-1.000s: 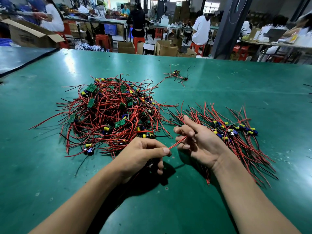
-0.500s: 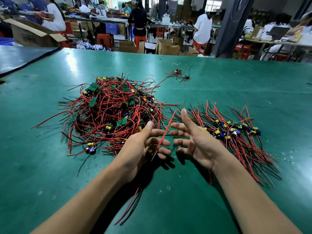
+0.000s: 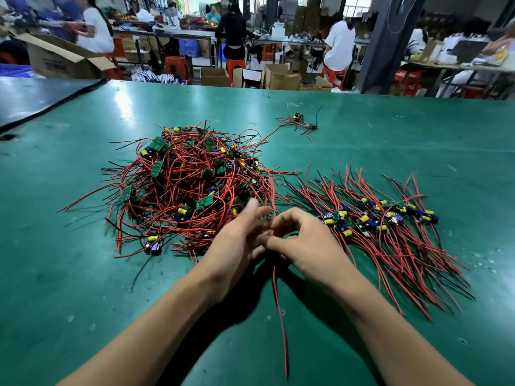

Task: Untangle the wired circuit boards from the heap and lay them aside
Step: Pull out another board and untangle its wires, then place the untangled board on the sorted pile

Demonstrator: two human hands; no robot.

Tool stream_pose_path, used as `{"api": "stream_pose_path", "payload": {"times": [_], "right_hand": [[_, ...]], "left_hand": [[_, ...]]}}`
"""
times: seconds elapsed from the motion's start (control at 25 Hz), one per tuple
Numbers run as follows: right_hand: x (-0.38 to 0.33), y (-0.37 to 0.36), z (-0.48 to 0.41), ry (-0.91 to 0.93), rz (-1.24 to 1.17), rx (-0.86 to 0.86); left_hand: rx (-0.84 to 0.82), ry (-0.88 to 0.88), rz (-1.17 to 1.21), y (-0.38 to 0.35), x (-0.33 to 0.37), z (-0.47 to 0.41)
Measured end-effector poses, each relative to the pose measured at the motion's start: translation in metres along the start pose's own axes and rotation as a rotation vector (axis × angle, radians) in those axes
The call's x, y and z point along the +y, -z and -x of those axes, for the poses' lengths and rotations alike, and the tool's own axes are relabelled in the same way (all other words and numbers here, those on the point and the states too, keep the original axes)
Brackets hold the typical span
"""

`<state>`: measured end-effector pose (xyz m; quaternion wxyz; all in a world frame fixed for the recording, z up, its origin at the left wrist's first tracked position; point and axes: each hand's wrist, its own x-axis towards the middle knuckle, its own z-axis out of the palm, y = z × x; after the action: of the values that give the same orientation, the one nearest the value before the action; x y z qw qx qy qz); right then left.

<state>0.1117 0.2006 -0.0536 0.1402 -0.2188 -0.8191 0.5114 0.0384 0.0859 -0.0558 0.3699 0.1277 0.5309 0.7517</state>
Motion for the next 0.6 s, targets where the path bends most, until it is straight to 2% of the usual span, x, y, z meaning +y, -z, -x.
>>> {"api": "stream_pose_path", "payload": {"times": [0.12, 0.16, 0.24, 0.36, 0.44, 0.6], "right_hand": [[0.004, 0.019, -0.01, 0.04, 0.114, 0.213], [0.007, 0.027, -0.012, 0.046, 0.167, 0.276], [0.012, 0.037, -0.016, 0.073, 0.285, 0.337], [0.018, 0.036, -0.016, 0.142, 0.454, 0.364], [0.017, 0.032, -0.014, 0.181, 0.441, 0.363], [0.013, 0.026, -0.012, 0.266, 0.334, 0.181]], "left_hand": [[0.211, -0.374, -0.642, 0.008, -0.009, 0.003], [0.271, -0.441, -0.799, 0.01, -0.009, 0.005], [0.324, -0.467, -0.987, 0.01, -0.006, 0.005], [0.29, -0.433, -1.113, 0.01, -0.003, 0.0], [0.29, -0.454, -1.12, 0.011, -0.003, 0.0], [0.314, -0.52, -1.026, 0.01, -0.003, 0.006]]}}
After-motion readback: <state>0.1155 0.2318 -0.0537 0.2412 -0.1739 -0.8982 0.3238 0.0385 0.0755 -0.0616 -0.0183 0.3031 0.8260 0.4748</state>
